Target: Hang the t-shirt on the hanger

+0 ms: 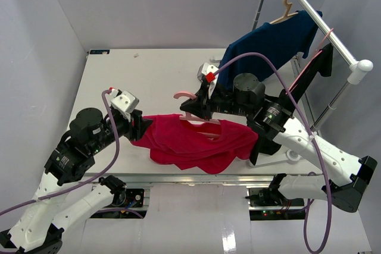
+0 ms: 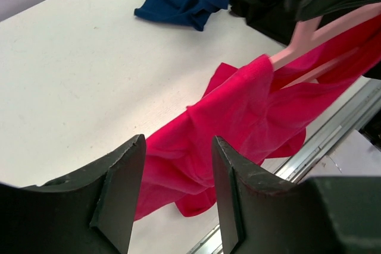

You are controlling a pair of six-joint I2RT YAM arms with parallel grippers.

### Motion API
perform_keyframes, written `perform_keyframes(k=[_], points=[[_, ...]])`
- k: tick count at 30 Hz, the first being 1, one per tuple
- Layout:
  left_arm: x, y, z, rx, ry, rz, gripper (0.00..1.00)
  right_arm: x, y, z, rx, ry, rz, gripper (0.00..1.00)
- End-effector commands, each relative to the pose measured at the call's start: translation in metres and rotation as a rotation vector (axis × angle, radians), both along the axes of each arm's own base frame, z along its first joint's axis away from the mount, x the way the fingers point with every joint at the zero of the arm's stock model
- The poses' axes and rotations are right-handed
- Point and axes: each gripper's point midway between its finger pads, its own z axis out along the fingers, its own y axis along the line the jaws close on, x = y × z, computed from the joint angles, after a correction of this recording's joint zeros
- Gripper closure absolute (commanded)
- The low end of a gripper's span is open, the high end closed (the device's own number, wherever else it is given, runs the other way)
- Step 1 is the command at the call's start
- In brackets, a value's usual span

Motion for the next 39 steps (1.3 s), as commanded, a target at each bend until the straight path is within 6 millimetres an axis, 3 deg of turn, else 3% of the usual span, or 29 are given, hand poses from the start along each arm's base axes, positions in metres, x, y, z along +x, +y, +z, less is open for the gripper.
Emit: perform_keyframes(k=[1,9,18,20,22,24,26,31,39], points=[[0.002,0.005,-0.016,-0.015,0.061,0.060,0.43,0.006,-0.016,0.044,0.104,-0.063,-0.091,0.92],[-0.007,-0.032,-0.033,-0.089,0.182,-0.091,0.44,0.008,-0.020,0.054,0.132,-0.053,-0.118,0.92],[0.007,-0.038,-0.049,-0.098,0.204,-0.055,0.47,0.007,-0.021,0.060,0.164,-0.050,-0.125,0.92],[0.011,-0.039,-0.053,-0.093,0.208,-0.044,0.53,0.007,-0.021,0.059,0.163,-0.046,-0.122,0.92],[0.014,-0.040,-0.053,-0.093,0.205,-0.042,0.71,0.007,-0.020,0.056,0.157,-0.042,-0.122,0.92],[0.015,-0.040,-0.052,-0.094,0.199,-0.041,0.91,0.008,-0.020,0.053,0.153,-0.042,-0.125,0.92],[0.017,-0.037,-0.048,-0.100,0.184,-0.025,1.00,0.008,-0.021,0.049,0.144,-0.044,-0.132,0.92],[0.015,-0.033,-0.033,-0.123,0.146,-0.013,1.00,0.011,-0.023,0.037,0.120,-0.047,-0.146,0.92],[0.015,-0.023,-0.003,-0.146,0.096,0.031,1.00,0.020,-0.025,-0.005,-0.021,-0.032,-0.177,0.92]])
